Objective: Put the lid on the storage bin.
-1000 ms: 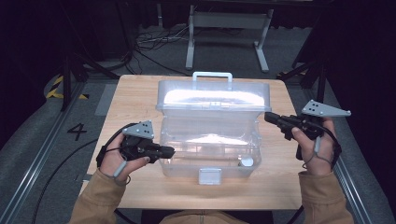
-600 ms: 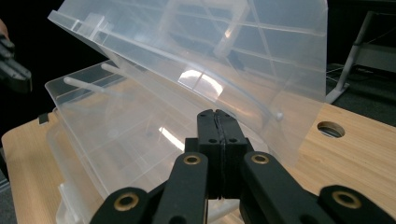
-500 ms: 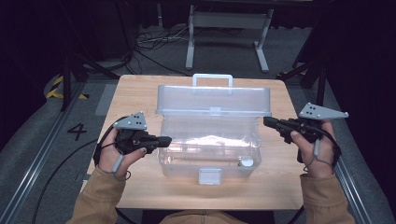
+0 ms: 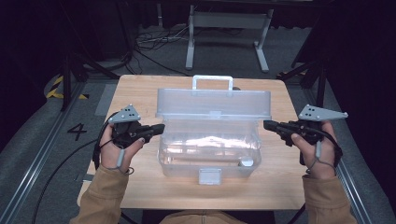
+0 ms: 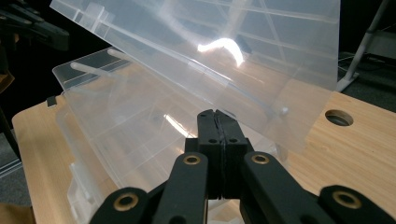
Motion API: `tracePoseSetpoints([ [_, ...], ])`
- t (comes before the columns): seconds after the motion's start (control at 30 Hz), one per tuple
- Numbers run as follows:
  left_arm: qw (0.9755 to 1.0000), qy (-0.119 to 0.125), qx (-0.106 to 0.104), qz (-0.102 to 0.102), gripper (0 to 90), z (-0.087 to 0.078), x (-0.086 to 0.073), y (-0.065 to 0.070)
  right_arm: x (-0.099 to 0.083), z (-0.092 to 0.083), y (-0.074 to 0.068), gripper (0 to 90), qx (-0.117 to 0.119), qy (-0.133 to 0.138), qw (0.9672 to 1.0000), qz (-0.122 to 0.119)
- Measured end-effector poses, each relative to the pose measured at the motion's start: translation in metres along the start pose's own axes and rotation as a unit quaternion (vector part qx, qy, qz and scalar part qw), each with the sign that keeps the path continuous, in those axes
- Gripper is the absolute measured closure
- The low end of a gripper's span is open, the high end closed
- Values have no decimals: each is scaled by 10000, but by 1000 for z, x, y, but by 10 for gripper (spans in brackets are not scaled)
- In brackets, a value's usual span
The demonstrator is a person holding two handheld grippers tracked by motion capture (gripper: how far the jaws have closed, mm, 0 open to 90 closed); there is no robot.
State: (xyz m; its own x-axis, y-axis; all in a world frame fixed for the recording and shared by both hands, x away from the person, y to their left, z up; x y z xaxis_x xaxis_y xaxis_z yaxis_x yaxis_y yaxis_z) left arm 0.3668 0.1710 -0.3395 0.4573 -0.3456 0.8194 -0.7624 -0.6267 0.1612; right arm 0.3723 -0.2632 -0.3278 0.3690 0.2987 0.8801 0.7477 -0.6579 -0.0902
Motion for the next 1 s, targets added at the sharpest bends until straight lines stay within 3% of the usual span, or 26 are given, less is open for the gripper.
tracePoseSetpoints([
  [0.67,9997,-86,-38,-205,899,2,0,-6,-7,-3,-6,900,148,-437,9989,-9],
  [1.0,9992,-352,-85,-172,899,1,-2,-3,-8,-4,-7,900,243,-666,9975,12],
])
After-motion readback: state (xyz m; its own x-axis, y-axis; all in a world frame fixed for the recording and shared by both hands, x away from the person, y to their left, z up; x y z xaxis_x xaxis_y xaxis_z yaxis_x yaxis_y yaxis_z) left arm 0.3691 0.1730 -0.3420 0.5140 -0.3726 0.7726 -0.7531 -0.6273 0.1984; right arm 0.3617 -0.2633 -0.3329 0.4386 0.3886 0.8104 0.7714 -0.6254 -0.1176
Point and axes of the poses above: each handheld gripper's, and its own axes: z roughly forward along the jaws, x roughly out of its top, y roughly to its right, the point moved 3 cm from there along z, roughly forward along the jaws, and after that the axes turned 4 degrees about -y, right-handed, at the moved point
